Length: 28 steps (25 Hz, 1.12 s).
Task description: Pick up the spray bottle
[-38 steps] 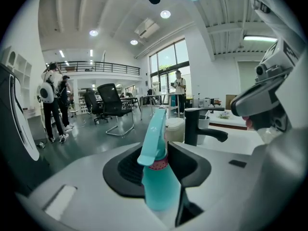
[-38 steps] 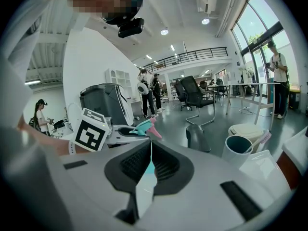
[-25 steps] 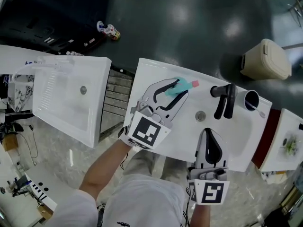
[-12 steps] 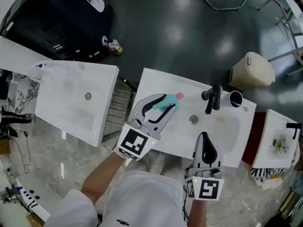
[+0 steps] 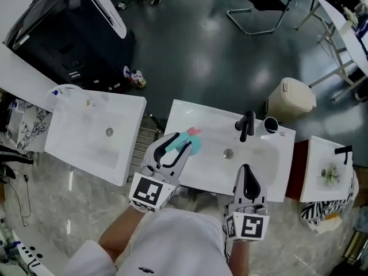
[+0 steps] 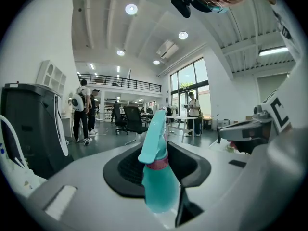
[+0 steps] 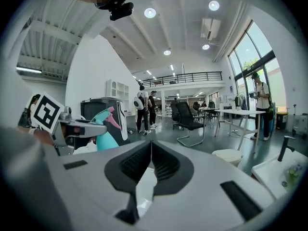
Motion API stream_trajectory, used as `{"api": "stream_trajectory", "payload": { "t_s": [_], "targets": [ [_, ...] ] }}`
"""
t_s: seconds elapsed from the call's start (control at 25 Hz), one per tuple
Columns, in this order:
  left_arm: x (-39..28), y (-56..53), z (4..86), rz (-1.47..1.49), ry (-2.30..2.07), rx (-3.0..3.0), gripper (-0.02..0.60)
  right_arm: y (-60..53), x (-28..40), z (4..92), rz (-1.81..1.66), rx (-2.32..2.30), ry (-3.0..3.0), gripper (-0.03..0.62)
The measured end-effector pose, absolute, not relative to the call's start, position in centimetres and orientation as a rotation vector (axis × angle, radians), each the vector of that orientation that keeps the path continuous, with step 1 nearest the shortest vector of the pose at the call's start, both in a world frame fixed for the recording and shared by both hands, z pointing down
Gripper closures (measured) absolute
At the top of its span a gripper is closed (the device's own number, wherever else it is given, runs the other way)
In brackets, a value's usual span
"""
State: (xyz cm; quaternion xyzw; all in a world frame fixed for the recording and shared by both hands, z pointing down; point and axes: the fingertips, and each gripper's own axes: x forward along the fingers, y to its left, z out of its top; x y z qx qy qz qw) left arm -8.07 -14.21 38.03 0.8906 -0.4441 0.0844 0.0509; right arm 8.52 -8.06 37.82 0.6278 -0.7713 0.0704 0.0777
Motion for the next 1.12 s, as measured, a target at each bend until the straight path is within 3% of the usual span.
{"api": "stream_trajectory", "payload": {
  "t_s": [0.56, 1.12],
  "targets": [
    [-13.1, -8.7, 34.9, 0.223, -1.465, 2.640, 0.442, -5.2, 9.0, 33.7, 0.097, 1.978, -2.276, 0.588],
    [-14.0, -8.0, 34.7, 0.218, -1.499, 2.619, 0.442, -4.4, 8.5, 33.4, 0.069, 1.974, -2.285, 0.588]
  ]
}}
